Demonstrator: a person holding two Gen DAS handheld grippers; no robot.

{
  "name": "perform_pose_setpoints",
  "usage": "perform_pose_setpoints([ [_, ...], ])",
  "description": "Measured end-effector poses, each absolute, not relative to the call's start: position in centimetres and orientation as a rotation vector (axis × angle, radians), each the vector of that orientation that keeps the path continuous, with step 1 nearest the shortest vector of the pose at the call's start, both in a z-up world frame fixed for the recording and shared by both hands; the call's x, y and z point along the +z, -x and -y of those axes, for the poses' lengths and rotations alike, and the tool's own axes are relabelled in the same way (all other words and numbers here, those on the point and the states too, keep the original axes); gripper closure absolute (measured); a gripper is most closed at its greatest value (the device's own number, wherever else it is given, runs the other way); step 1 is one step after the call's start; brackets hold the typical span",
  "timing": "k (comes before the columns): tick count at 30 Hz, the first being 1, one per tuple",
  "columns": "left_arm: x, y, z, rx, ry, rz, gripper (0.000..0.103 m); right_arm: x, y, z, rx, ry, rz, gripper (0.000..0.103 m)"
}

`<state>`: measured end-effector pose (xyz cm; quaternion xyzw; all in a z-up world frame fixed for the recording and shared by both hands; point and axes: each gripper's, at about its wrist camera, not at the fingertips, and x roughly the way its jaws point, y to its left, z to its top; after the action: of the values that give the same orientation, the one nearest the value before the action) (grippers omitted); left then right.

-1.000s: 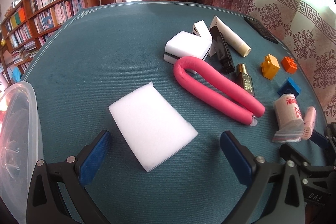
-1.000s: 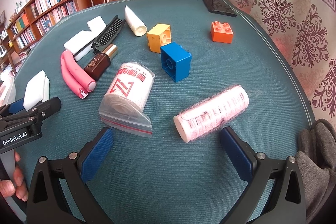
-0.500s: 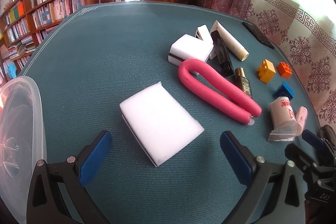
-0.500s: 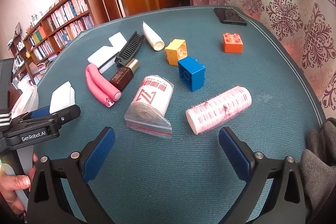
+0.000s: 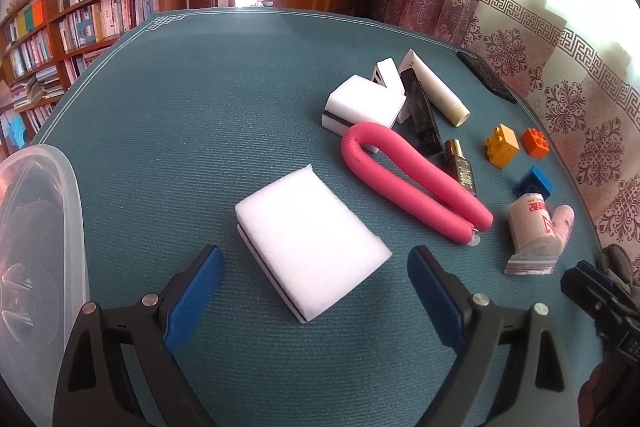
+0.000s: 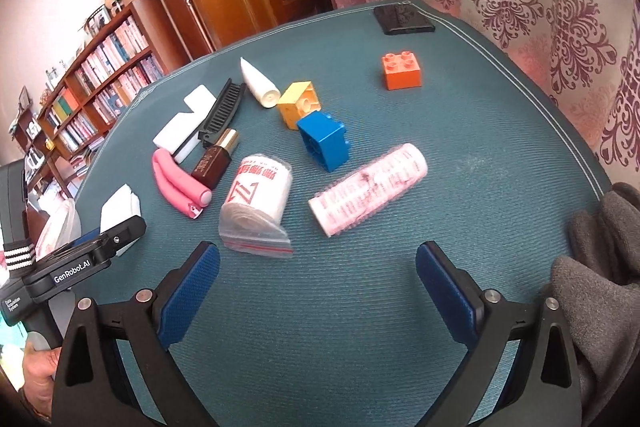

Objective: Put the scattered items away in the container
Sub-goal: 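Move the left gripper to the white sponge block and close on it, then carry the sponge with the left gripper into the clear bowl while the right gripper carries the pink curler there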

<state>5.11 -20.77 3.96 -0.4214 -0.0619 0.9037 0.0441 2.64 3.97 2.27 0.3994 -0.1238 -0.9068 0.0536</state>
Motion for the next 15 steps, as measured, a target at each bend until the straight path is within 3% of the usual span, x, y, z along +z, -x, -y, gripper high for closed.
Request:
perform_pose_setpoints([
  [5,4.0,-4.6,20.9,2.765,1.271,0.206,0.025,2.2,-1.3,-5.6,-2.765,-1.265,0.488,0.020],
  [7,4.0,-4.5,21.0,2.765,1.269,0.220,0.030,2.4,-0.7,-6.1,-2.760,-1.266,0.552,0.022],
  [15,3.9,-4.4,21.0,2.763,1.269,0.209,0.033,1.9,1.8,-5.8,-2.838,-1.353,0.508,0.028],
])
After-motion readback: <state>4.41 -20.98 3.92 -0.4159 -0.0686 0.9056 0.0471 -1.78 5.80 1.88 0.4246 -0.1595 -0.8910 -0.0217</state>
